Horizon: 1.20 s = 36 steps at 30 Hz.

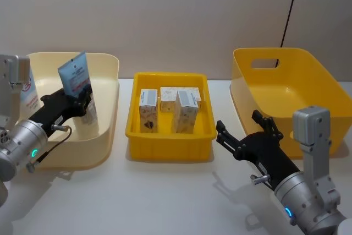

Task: Bimanual collaborative sorting of washing and personal care products

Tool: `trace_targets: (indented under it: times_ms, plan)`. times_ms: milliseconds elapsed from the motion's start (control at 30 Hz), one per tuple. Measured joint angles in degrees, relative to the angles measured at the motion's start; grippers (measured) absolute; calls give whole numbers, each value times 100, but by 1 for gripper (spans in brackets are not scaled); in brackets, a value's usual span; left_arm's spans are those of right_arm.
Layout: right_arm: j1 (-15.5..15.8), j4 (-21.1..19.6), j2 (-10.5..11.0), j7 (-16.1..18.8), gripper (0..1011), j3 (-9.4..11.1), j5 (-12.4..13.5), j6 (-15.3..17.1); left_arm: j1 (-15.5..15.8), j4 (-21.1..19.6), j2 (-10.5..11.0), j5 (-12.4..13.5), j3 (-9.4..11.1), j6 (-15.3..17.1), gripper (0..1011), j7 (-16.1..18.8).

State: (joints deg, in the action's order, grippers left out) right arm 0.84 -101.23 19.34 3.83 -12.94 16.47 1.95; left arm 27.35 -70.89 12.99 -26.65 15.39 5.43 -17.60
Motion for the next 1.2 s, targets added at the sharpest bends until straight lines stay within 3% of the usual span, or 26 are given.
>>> trace_targets:
  times_ms: [467,933,1200]
  plan:
    - [0,0,0,0,1001,0,0,0,-128,-554,186,-301,6,-278,292,-650]
    - [0,0,0,0,1001,0,0,0,-318,-1339,359,-1007,-53,-375,292,-1547]
    - [0,0,0,0,1001,0,0,0,-375,-1624,424,-1318,29,-328,292,-1990]
